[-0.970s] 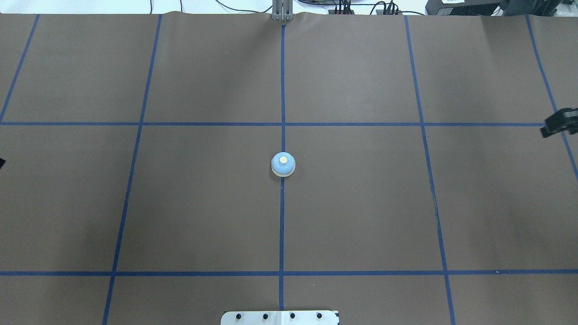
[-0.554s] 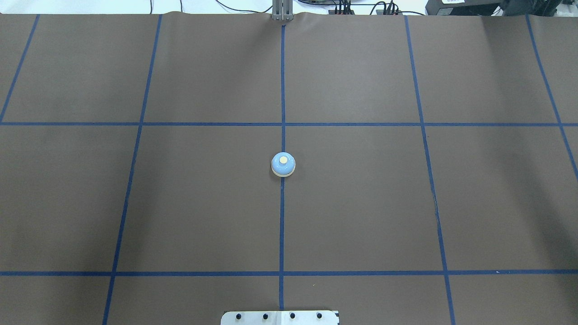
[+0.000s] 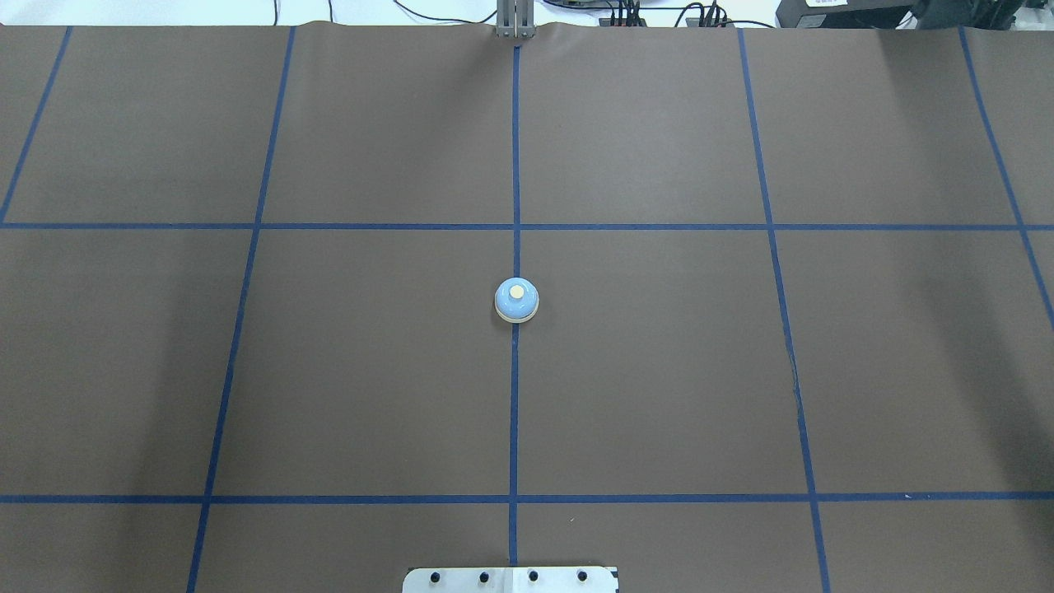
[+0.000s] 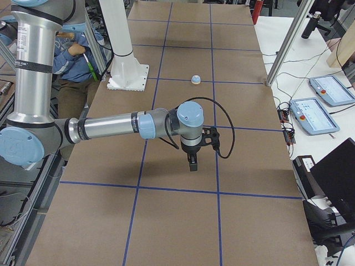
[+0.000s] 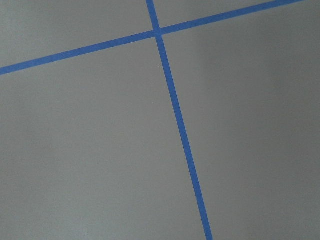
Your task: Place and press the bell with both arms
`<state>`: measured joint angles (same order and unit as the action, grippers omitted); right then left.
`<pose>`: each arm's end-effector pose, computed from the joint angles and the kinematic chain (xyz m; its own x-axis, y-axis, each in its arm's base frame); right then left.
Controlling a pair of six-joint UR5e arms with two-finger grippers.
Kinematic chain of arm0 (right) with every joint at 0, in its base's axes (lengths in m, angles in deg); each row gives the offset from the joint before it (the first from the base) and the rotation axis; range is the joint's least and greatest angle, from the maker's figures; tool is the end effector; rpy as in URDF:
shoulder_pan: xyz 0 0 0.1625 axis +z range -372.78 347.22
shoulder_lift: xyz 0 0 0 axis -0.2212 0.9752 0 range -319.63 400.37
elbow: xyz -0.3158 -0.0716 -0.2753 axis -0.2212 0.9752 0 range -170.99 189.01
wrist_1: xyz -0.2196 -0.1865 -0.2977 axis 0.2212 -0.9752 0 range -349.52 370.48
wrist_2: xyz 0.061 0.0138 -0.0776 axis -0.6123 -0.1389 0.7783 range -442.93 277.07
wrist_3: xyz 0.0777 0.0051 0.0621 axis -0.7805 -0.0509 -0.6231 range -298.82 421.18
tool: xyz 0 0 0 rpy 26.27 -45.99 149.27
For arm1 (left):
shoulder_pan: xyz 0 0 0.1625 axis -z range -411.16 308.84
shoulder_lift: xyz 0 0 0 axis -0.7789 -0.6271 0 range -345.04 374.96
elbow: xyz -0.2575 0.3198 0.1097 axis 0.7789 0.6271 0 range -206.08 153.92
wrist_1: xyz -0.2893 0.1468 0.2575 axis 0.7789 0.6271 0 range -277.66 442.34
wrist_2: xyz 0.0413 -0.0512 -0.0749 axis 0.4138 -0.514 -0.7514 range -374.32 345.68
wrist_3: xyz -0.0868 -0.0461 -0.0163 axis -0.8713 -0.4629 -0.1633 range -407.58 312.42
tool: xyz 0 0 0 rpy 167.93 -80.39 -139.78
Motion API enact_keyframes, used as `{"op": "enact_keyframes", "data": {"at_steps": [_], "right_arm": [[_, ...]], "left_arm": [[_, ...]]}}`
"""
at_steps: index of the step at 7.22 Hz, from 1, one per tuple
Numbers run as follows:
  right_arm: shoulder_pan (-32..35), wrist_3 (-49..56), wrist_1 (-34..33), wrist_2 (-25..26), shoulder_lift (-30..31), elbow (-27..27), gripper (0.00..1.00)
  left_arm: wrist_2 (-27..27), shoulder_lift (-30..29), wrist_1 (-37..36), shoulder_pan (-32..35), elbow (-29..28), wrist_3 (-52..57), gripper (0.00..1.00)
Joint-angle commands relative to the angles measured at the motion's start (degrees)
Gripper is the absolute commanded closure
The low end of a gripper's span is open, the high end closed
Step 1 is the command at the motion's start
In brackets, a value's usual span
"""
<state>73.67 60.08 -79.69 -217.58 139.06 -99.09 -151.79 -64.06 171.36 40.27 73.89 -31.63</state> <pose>0.0364 -0.4356 0.5726 0.7041 -0.1376 0.6966 0.0476 0.9880 0.1471 -0.0700 -0.4068 0.6574 0.6560 0.2338 -0.7176 -0.1614 0.9723 0.1692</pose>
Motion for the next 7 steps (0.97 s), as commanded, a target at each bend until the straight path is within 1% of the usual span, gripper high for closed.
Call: {"op": "enact_keyframes", "data": {"at_steps": [1,2,4,5,7], "right_arm": [[0.03,-0.13,0.09,0.43,0.27,0.17,0.00],[-0.06,-0.04,0.44,0.26,1.14,-0.01,0.00],[-0.14,0.22,0.36,0.43,0.63,0.86,0.00],[-0.14,0.22,0.44,-0.17,0.10,2.96,0.00],[-0.06,-0.04,0.44,-2.54,0.18,1.49,0.00]], "left_arm": [[-0.61,-0.08,0.44,-0.02,-0.39,-0.65,0.01],[-0.61,-0.16,0.62,-0.02,0.13,-0.65,0.01],[-0.79,-0.08,0.80,0.06,-0.21,-0.48,0.00],[-0.79,-0.08,0.71,0.15,0.83,-0.48,0.00],[-0.62,-0.08,-0.08,0.15,0.75,-0.65,0.00]]}}
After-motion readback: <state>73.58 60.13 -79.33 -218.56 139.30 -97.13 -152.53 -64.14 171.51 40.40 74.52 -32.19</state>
